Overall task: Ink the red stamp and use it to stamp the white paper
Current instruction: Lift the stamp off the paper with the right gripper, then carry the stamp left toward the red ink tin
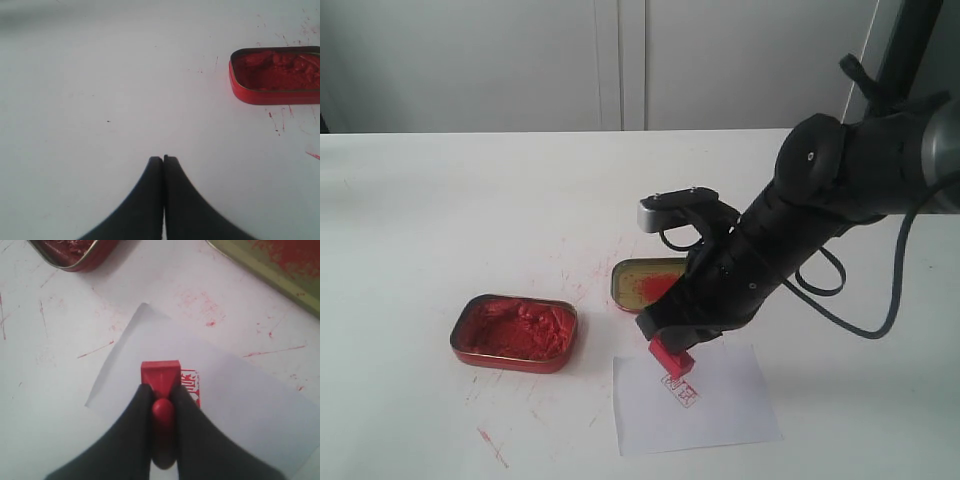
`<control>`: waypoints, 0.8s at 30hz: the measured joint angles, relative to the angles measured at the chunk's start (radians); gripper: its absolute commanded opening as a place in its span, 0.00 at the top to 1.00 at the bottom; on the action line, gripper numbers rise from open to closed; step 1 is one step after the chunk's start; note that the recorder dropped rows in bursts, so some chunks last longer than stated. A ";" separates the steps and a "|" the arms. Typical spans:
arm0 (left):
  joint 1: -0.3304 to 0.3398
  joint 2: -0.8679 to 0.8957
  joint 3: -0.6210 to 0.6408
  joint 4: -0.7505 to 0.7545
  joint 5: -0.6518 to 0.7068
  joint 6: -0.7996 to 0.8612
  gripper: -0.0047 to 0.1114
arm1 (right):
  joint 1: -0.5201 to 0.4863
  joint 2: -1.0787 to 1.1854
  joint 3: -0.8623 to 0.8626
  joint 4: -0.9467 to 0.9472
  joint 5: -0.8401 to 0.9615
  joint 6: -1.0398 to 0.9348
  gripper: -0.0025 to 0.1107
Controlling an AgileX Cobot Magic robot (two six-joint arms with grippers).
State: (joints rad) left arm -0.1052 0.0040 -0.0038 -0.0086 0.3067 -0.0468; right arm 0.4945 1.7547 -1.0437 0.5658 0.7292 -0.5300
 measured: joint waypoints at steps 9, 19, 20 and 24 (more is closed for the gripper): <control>0.000 0.000 0.000 0.000 0.000 0.000 0.96 | 0.000 -0.002 0.000 0.043 0.029 0.010 0.98; 0.000 0.000 0.000 0.000 0.000 0.000 0.96 | 0.000 -0.002 0.000 0.165 0.079 0.012 0.98; 0.000 0.000 0.000 0.000 0.000 0.000 0.96 | 0.000 -0.002 0.000 0.183 0.084 0.012 0.98; 0.000 0.000 0.000 0.000 0.000 0.000 0.96 | 0.002 -0.002 0.000 0.248 0.101 0.012 0.98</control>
State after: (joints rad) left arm -0.1052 0.0040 -0.0038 -0.0086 0.3067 -0.0468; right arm 0.4965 1.7528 -1.0437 0.8142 0.8299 -0.5180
